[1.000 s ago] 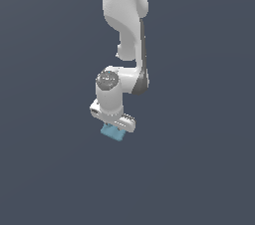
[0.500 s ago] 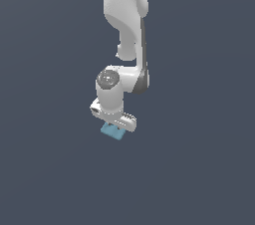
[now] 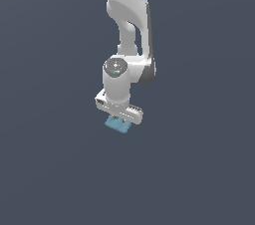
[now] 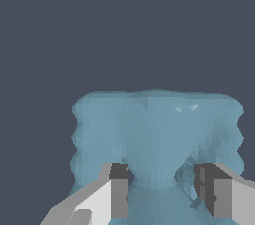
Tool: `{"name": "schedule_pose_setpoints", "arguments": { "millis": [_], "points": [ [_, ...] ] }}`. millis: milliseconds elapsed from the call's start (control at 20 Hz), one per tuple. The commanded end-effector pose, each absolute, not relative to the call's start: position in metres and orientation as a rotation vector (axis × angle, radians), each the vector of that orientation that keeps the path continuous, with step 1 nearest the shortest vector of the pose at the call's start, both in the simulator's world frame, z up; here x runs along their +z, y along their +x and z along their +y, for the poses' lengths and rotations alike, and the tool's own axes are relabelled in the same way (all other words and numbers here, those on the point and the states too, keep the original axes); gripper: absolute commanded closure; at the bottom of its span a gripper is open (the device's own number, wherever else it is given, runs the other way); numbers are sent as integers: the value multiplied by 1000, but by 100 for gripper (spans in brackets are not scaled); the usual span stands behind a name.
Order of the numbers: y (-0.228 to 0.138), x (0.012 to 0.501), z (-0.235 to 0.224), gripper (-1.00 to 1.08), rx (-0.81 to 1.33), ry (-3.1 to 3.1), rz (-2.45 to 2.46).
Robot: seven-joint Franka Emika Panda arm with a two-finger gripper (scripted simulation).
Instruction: Pick up the object and move it to a goal position.
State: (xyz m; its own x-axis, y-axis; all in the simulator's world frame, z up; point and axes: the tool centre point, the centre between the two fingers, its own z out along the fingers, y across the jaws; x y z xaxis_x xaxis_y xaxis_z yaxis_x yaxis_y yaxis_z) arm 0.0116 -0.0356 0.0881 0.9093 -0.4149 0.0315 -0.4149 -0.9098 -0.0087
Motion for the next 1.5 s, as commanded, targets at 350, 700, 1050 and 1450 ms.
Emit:
{"name": "schedule_pose_setpoints", "arguments": {
  "millis": [350, 700, 1050, 1450],
  "points": [
    [-23, 159, 14, 108, -43, -3069, 663],
    [-54, 224, 58, 108, -34, -3072, 662],
    [-85, 293, 104, 108, -26, -3075, 660],
    [-118, 371, 157, 108, -15, -3076, 656]
  ]
}}
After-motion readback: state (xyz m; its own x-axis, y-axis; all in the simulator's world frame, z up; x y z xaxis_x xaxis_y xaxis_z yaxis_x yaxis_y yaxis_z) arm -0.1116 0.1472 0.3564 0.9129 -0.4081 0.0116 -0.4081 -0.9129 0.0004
